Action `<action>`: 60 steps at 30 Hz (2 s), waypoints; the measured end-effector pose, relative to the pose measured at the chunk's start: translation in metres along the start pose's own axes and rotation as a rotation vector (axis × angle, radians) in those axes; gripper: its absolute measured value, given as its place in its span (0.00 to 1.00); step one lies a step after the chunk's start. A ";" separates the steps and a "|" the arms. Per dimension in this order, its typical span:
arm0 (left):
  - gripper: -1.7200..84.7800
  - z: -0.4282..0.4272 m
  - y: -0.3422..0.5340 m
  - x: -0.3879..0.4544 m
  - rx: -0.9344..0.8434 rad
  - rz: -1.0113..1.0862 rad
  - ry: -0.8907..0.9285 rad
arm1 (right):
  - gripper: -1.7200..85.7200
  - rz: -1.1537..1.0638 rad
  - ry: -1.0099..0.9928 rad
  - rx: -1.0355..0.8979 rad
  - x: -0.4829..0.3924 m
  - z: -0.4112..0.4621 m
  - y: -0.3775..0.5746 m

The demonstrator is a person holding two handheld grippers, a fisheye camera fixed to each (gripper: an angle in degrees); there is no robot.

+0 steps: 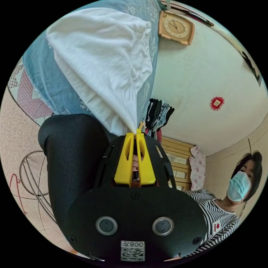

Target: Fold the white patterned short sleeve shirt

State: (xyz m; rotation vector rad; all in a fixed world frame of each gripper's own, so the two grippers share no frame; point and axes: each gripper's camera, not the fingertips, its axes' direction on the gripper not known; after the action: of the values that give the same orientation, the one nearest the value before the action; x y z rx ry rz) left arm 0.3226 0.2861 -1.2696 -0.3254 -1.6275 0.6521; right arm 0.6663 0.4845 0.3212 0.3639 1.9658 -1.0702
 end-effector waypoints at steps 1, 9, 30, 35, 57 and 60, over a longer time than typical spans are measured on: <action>0.05 -0.004 -0.001 0.000 0.006 -0.007 0.004 | 0.12 0.003 -0.010 -0.005 0.008 0.001 -0.002; 0.08 -0.046 -0.001 0.010 0.059 -0.008 0.033 | 0.05 -0.019 -0.012 -0.012 0.041 0.002 -0.004; 0.10 -0.164 -0.016 -0.002 0.502 -0.060 0.399 | 0.04 -0.081 -0.081 0.010 0.069 -0.041 0.026; 0.07 -0.178 -0.021 0.039 0.485 -0.015 0.342 | 0.04 -0.080 -0.045 0.022 0.088 -0.064 0.043; 0.05 -0.140 0.023 0.349 0.234 0.423 0.166 | 0.04 -0.382 0.038 0.121 0.125 -0.255 0.230; 0.05 -0.118 0.036 0.389 0.191 0.478 0.188 | 0.04 -0.454 0.019 0.152 0.131 -0.295 0.271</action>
State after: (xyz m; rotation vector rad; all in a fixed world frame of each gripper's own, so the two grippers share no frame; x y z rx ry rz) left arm 0.3654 0.5591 -0.9693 -0.6250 -1.3012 1.0957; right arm 0.5888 0.8619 0.1502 0.0013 2.0409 -1.5118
